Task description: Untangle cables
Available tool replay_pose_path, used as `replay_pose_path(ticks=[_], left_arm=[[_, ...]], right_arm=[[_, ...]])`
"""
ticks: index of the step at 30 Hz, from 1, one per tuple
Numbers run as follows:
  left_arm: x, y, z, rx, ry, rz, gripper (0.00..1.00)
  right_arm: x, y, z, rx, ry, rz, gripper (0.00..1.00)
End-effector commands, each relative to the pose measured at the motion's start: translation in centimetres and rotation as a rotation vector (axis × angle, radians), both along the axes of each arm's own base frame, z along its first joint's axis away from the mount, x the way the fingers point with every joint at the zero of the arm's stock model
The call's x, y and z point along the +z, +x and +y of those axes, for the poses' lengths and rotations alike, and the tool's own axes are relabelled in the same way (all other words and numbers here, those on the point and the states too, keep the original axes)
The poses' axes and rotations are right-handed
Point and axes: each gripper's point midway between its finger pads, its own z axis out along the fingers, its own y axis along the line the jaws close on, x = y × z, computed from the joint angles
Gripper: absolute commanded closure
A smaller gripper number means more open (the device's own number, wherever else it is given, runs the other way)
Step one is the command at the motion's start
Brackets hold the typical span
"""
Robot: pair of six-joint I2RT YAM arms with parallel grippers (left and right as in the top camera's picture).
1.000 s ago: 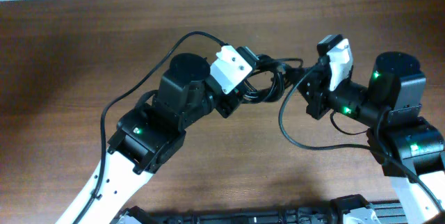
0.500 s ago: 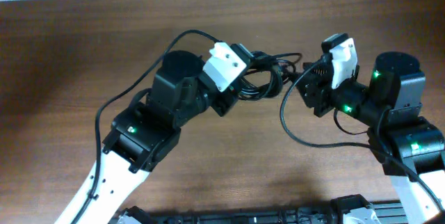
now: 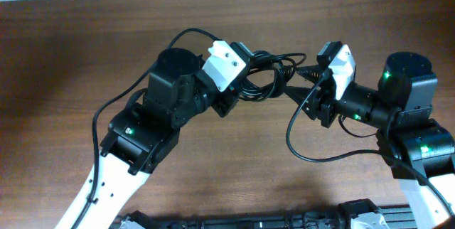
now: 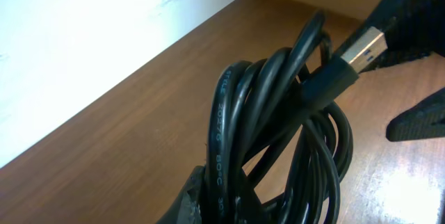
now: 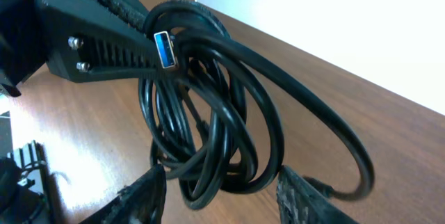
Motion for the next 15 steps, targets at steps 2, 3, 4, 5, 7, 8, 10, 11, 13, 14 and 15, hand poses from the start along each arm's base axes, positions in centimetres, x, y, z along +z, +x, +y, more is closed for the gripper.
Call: replay_pose_path(ticks=[2,3,4,5,7,8,10,11,13,14,15], left_arm=[[2.17,-2.76,-1.54,-0.165,-0.069,-0.021,1.00],[2.19,-2.86,-1.60,-0.171,-0.072,-0.019,1.00],[2.19,-2.86,-1.60,-0.171,-0.072,-0.019,1.00],[2.19,-2.86,-1.60,-0.171,-0.072,-0.019,1.00],[2.19,-2.86,-1.60,-0.171,-0.072,-0.019,1.00],[2.19,-2.86,-1.60,-0.171,-0.072,-0.019,1.00],[2.18,-2.87,-1.60,-0.171,-0.072,-0.019,1.00],[2.19,-2.86,-1.60,-0.171,-0.072,-0.019,1.00],[2.18,-2.79,-1.56,-0.167,-0.070,-0.020,1.00],[2.15,-2.61,-1.44,-0.155,-0.066,-0.023,1.00],[2.07,-2.23,-1.19,-0.130,-0.057,-0.028,1.00]], right_arm=[[1.04,-0.48,0.73,0.064,0.026,-0.045,0.60],[1.03,-0.48,0.74,0.064,0.026,-0.045,0.60],[1.03,-0.48,0.74,0.064,0.026,-0.045,0.61],[1.04,-0.47,0.73,0.064,0.026,-0.046,0.61],[0.91,-0.17,0.49,0.043,0.015,-0.046,0.61],[0.86,-0.07,0.40,0.036,0.012,-0.046,0.61],[0.86,-0.03,0.37,0.033,0.010,-0.048,0.73],[0.88,-0.02,0.37,0.033,0.010,-0.048,0.88],[0.87,-0.03,0.37,0.033,0.010,-0.048,0.96],[0.86,-0.04,0.37,0.033,0.010,-0.048,0.96],[0.86,-0.03,0.36,0.033,0.010,-0.048,0.96]])
